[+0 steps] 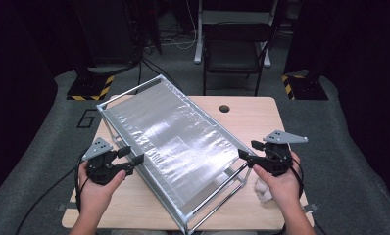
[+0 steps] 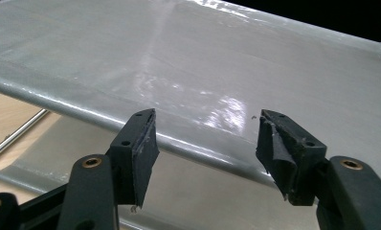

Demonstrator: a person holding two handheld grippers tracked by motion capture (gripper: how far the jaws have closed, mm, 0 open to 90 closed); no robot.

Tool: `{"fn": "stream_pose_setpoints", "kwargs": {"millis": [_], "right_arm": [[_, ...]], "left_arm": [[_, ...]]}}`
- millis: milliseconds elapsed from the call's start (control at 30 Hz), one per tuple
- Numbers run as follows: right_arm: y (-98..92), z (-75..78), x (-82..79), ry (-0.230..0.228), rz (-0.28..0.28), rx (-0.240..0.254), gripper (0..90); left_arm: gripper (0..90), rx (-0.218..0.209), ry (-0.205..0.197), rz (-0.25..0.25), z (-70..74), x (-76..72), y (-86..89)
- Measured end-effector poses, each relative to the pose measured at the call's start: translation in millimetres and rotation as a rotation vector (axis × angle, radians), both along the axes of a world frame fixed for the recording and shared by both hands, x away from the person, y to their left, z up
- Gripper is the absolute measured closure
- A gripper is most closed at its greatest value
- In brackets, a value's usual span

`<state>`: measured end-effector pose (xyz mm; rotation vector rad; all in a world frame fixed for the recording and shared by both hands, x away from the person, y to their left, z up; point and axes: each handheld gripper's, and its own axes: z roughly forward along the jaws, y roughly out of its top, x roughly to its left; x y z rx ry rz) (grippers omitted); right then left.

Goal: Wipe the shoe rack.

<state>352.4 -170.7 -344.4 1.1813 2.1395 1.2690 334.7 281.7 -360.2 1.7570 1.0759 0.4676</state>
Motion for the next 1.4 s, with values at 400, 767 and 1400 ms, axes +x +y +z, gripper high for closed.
{"fn": "stream_pose_setpoints", "kwargs": {"millis": [400,767,1400], "right_arm": [[-8.5,-7.8,-38.7,0.031,0.019,0.037,37.7],[-7.4,-14.4,-37.3,0.082,0.012,0.080,36.4],[-12.2,-10.4,1.7,0.064,-0.082,0.090,30.2]], "left_arm": [[35.2,0.011,-0.008,0.023,-1.7,21.1,4.1],[35.0,0.015,0.008,0.040,-9.3,22.9,6.9],[35.4,-0.012,-0.020,0.053,-11.0,-4.9,-9.6]]}}
